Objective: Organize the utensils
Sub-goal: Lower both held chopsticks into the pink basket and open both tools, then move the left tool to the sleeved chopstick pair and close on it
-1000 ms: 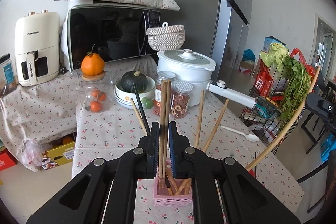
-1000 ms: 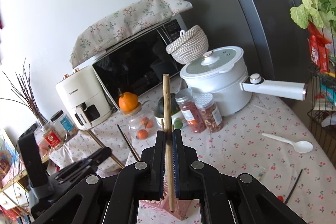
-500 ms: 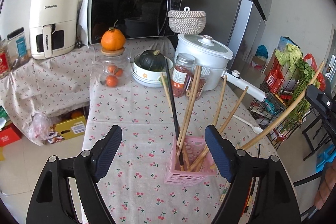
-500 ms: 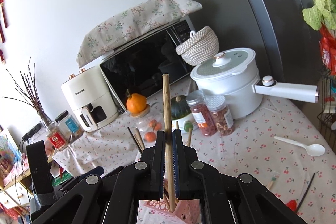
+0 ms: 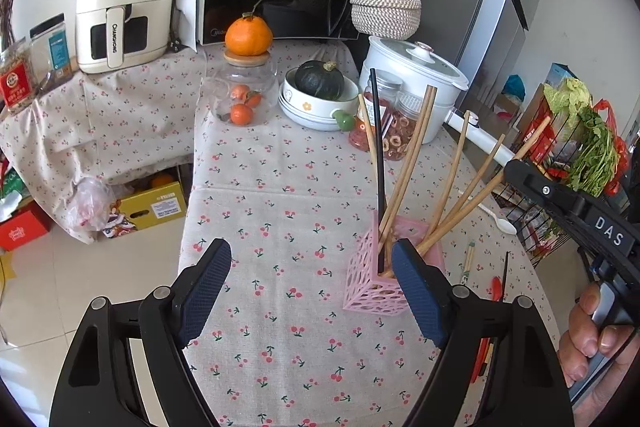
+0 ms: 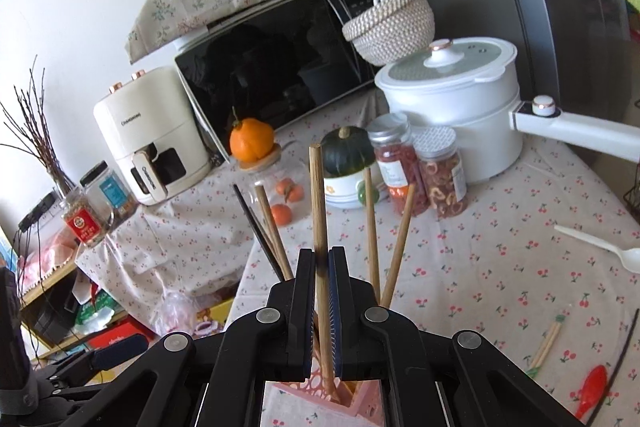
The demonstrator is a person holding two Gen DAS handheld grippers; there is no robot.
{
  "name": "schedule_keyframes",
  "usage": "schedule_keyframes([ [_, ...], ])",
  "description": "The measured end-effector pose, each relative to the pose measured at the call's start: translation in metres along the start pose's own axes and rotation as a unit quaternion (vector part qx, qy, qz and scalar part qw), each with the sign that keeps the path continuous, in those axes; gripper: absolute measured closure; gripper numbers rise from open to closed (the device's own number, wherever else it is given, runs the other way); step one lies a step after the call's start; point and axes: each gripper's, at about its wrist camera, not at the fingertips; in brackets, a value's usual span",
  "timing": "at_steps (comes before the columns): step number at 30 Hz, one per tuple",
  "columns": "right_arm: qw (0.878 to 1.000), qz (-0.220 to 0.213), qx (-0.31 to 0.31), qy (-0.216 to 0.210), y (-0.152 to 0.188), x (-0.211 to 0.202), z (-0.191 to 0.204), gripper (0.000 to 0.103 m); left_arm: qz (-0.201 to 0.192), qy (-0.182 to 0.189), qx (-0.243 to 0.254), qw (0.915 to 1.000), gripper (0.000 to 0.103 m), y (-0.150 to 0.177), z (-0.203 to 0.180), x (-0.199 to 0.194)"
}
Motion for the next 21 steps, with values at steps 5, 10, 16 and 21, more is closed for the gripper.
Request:
schedule_keyframes([
  [5, 1.0, 0.019, 0.01, 0.012, 0.008, 0.017, -0.004, 0.093, 0.003, 0.001, 0.003, 1.0, 0.018, 0.001, 0.002, 0.0],
  [10, 1.0, 0.01, 0.019, 0.018, 0.002, 0.01, -0.011, 0.087, 0.008, 0.005, 0.006, 0.9999, 0.018, 0.003, 0.001, -0.003],
  [16, 1.0, -0.002, -0.006, 0.026, -0.008, -0.014, -0.013, 0.051, 0.02, 0.012, 0.014, 0.9996, 0.017, 0.009, -0.007, -0.007],
  [21, 0.997, -0.003, -0.049, 0.059, -0.011, -0.039, -0.025, 0.026, 0.031, 0.022, 0.023, 0.999, 0.013, 0.018, -0.02, -0.011],
])
Point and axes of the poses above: each gripper's, at about its wrist camera, not at the fingertips, and x roughly the way its jaws point, z to its left, y to its underside, and after that the axes turned 13 degrees about -z, right-handed
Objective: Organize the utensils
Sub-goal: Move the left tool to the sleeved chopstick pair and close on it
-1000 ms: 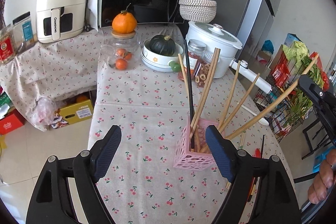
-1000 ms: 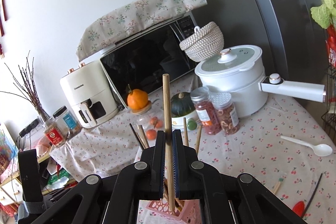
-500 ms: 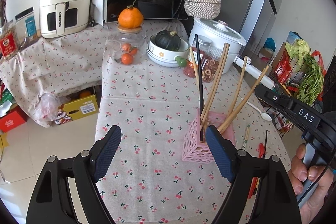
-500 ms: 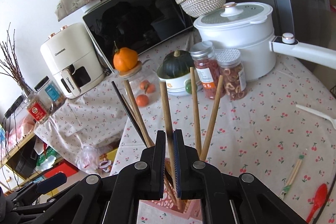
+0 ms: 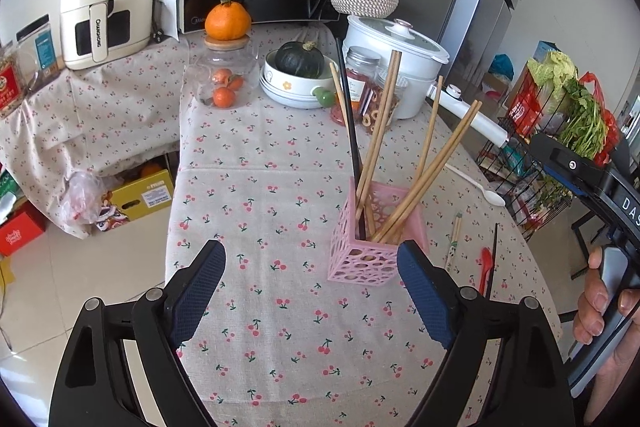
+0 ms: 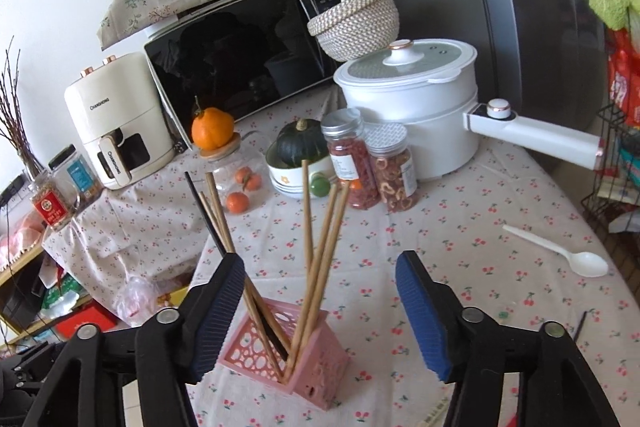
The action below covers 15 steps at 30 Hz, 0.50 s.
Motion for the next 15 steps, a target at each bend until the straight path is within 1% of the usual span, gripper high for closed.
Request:
schedule_keyframes([
  [2, 1.0, -0.002, -0.012, 0.013, 0.0, -0.011, -0.009, 0.016, 0.008, 0.003, 0.006, 1.0, 0.012, 0.004, -0.007, 0.0],
  [3, 1.0, -0.003, -0.017, 0.021, 0.0, -0.016, -0.015, 0.014, 0.011, 0.003, 0.008, 0.9999, 0.012, 0.006, -0.011, 0.001],
  [5, 0.999, -0.002, -0.025, 0.04, 0.001, -0.026, -0.027, 0.005, 0.019, -0.004, 0.009, 0.9998, 0.011, 0.011, -0.018, 0.003],
  [7, 0.998, 0.006, -0.029, 0.061, 0.002, -0.033, -0.041, 0.002, 0.029, -0.006, 0.013, 0.9995, 0.011, 0.016, -0.028, 0.005],
  [9, 0.996, 0.018, -0.027, 0.081, 0.005, -0.039, -0.055, 0.001, 0.036, -0.004, 0.021, 0.9991, 0.011, 0.021, -0.04, 0.006],
  [15, 0.989, 0.065, 0.0, 0.134, 0.018, -0.047, -0.102, 0.001, 0.054, 0.012, 0.073, 0.9958, 0.011, 0.036, -0.086, 0.01],
])
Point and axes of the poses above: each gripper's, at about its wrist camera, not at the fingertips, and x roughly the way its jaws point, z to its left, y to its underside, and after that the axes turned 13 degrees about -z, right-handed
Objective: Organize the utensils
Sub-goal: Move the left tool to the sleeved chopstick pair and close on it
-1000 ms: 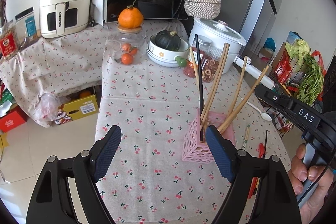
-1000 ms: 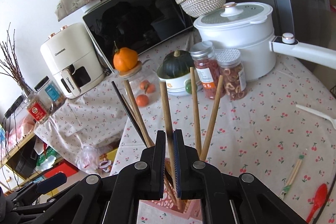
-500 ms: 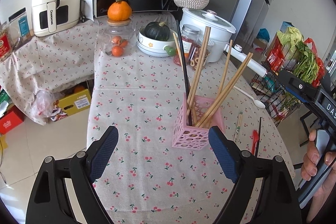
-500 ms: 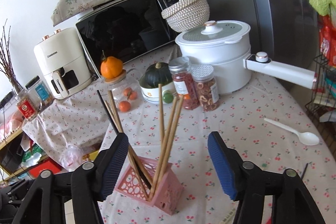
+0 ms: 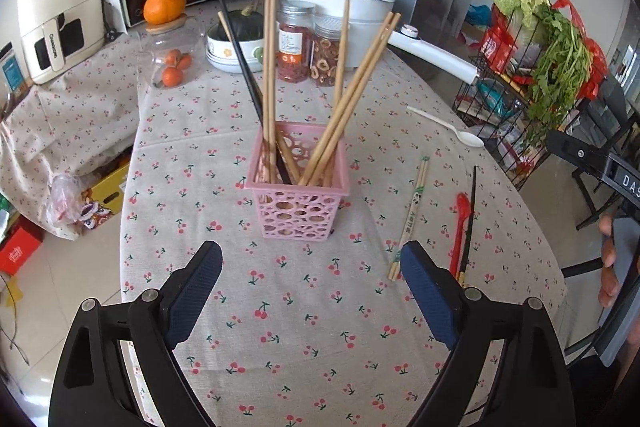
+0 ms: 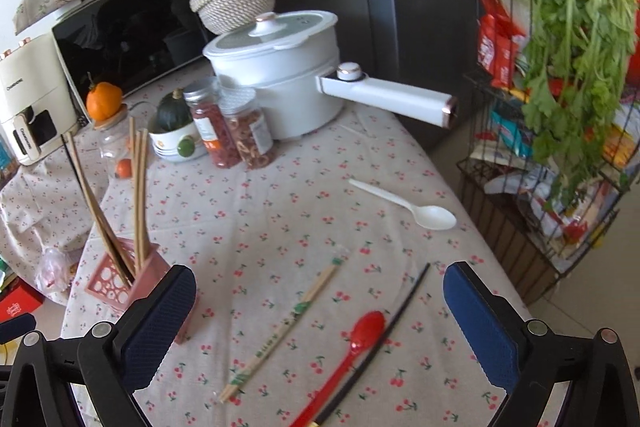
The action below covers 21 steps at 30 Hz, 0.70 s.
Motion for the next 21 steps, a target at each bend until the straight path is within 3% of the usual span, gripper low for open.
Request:
schedule_keyframes([
  [6, 0.992, 0.103, 0.04, 0.062, 0.016, 0.023, -0.049, 0.001, 0.036, -0.008, 0.098, 0.9945, 0.011, 0.007, -0.055, 0.024],
  [11, 0.983, 0.144, 0.085, 0.07, 0.025, 0.041, -0.084, 0.001, 0.068, 0.019, 0.126, 0.9895, 0.011, 0.008, -0.094, 0.052],
  [18, 0.977, 0.179, 0.091, 0.072, 0.039, 0.07, -0.102, 0.001, 0.117, 0.057, 0.094, 0.9871, 0.011, -0.008, -0.127, 0.114],
  [21, 0.975, 0.188, 0.094, 0.075, 0.042, 0.081, -0.107, 0.001, 0.13, 0.063, 0.076, 0.9866, 0.025, -0.018, -0.131, 0.146],
])
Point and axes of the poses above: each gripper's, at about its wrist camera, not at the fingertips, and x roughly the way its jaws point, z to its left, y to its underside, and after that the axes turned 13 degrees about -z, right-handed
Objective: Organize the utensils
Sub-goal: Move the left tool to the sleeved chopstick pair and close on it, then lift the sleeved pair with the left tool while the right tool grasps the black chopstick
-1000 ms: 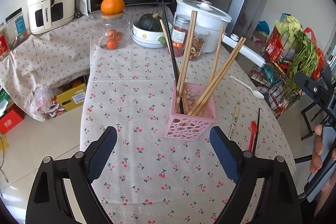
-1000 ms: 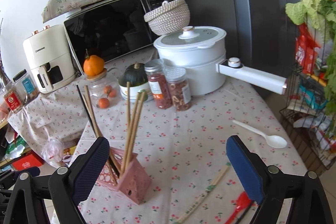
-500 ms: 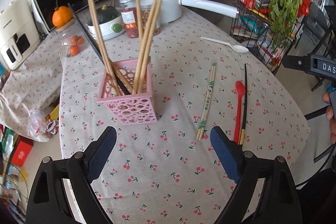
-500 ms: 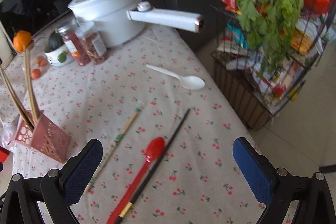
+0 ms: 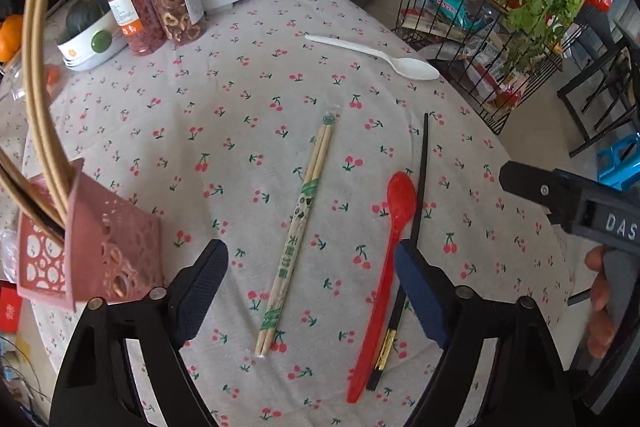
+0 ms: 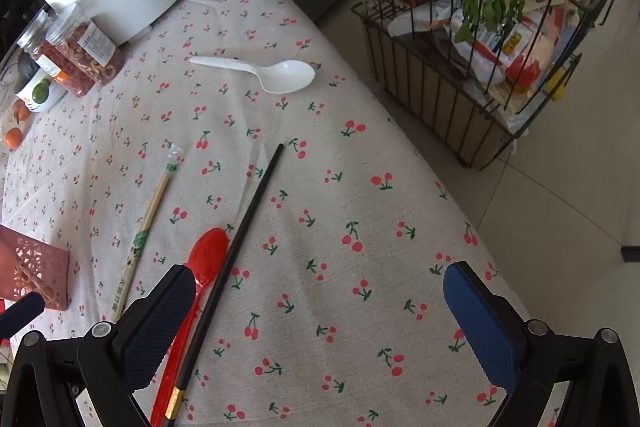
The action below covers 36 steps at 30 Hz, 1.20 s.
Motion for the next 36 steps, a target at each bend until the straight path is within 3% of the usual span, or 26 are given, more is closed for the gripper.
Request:
schedule_keyframes([
  [2, 1.0, 0.002, -0.001, 0.003, -0.002, 0.004, 0.001, 0.001, 0.014, 0.008, -0.005, 0.9999, 0.045, -0.01, 0.001, 0.021],
  [7, 1.0, 0.001, -0.026, 0.013, -0.008, 0.015, 0.008, 0.001, 0.037, 0.005, -0.004, 0.9993, 0.071, -0.026, 0.002, 0.061],
  [14, 0.999, 0.012, -0.031, 0.019, -0.013, 0.032, 0.009, 0.001, 0.039, -0.025, 0.028, 0.9985, 0.091, -0.037, -0.005, 0.079],
  [23, 0.999, 0.021, -0.045, 0.016, -0.011, 0.04, 0.022, 0.001, 0.014, -0.016, 0.021, 0.9996, 0.094, -0.026, -0.001, 0.048],
  [30, 0.999, 0.033, -0.031, 0.014, -0.009, 0.051, 0.024, 0.001, -0.024, 0.008, 0.013, 0.9996, 0.094, -0.012, 0.006, -0.013],
  [36, 0.999, 0.036, -0.011, 0.007, -0.008, 0.069, 0.025, 0.001, -0.058, 0.036, -0.005, 0.9977, 0.094, 0.021, 0.021, -0.071],
])
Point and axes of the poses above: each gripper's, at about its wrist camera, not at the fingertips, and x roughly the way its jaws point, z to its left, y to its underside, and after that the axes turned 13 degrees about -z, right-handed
